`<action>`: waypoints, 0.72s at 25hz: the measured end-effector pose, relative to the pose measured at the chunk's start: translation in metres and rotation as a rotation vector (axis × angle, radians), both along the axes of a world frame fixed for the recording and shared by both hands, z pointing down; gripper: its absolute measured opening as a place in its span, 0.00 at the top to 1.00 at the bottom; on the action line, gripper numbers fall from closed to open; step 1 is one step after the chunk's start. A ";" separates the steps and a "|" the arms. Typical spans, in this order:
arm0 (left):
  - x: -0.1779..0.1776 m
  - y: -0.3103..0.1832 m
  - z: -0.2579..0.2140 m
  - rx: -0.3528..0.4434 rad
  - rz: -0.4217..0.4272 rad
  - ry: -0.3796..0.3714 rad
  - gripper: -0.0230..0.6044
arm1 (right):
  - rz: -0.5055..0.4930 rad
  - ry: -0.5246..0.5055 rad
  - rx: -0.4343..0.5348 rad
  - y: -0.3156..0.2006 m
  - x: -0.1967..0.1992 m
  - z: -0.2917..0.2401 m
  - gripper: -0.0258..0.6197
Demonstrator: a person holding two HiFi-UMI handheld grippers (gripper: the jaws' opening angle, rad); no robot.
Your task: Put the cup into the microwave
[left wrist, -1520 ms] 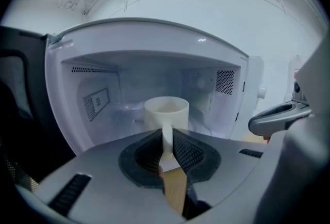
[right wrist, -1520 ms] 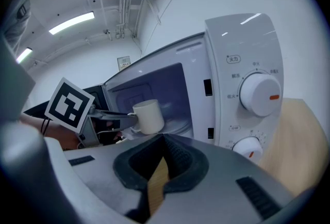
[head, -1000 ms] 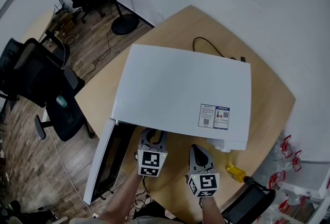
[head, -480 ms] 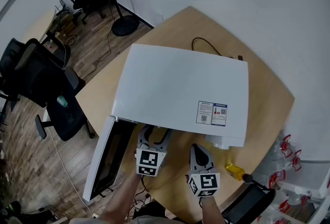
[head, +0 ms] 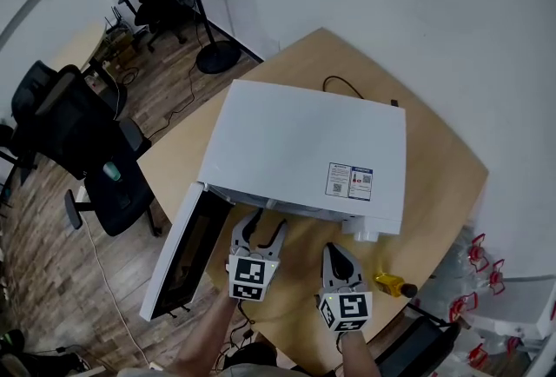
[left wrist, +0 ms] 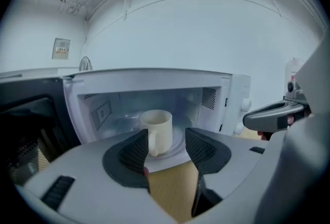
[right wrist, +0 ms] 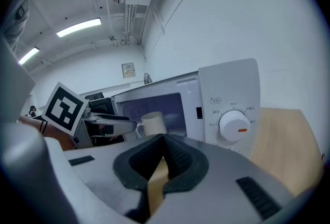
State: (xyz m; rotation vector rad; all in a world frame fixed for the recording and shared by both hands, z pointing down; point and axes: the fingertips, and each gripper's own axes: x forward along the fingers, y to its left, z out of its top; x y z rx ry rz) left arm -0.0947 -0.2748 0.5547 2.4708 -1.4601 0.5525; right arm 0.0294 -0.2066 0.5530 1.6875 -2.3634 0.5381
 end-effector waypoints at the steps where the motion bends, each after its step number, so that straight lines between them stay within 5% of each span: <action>1: -0.001 0.005 -0.006 0.010 -0.006 -0.003 0.59 | -0.003 0.002 0.008 0.003 0.001 -0.004 0.93; 18: -0.008 0.116 -0.079 0.083 -0.128 -0.017 0.76 | -0.122 0.030 0.148 0.062 0.012 -0.080 0.93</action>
